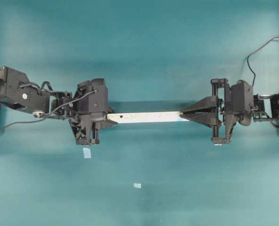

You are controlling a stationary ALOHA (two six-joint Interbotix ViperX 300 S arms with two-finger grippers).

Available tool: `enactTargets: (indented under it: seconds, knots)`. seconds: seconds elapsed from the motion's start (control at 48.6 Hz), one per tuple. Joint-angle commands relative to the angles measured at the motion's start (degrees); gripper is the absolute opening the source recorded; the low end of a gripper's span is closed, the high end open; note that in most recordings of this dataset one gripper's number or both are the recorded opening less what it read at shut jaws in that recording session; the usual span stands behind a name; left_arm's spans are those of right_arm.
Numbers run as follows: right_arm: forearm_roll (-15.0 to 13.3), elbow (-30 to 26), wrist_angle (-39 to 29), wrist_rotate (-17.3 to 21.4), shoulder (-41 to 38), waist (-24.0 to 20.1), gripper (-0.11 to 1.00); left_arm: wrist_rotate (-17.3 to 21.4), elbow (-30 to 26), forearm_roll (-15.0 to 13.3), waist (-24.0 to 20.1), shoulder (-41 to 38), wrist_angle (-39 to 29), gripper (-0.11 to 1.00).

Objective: Insert the rod into the hole on the wooden board.

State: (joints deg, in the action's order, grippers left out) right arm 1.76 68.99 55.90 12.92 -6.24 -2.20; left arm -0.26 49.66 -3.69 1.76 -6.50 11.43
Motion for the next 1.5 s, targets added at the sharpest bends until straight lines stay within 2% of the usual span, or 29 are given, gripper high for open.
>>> enactTargets:
  seconds: [0.0,0.329,0.658,1.172,1.213,1.377,1.48]
  knots:
    - [-0.1,0.0,-1.4,0.1,0.5,-0.4,0.11,-0.5,-0.3,0.1,0.6,0.7,-0.1,0.33]
    - [-0.1,-0.2,-3.8,0.5,1.1,-0.4,0.11,-0.4,-0.3,0.1,0.6,0.7,-0.1,0.33]
    - [-0.1,-1.0,-14.1,0.5,5.4,-0.4,0.11,-0.4,-0.2,0.1,0.6,0.7,-0.1,0.33]
    - [-0.1,-1.7,-16.0,0.7,7.2,-0.4,0.11,-0.4,-0.2,0.1,1.1,0.7,-0.1,0.33]
    - [-0.1,-1.8,-16.5,0.9,7.2,-0.4,0.17,-0.4,-0.2,0.1,1.0,0.7,-0.1,0.33]
    - [0.0,-2.8,-18.8,1.3,7.2,-0.4,0.56,-0.4,-0.1,0.1,1.1,0.7,-0.1,0.33]
    - [0.0,-3.4,-19.7,1.3,7.3,-0.4,0.71,-0.4,-0.1,0.1,1.0,0.7,-0.1,0.33]
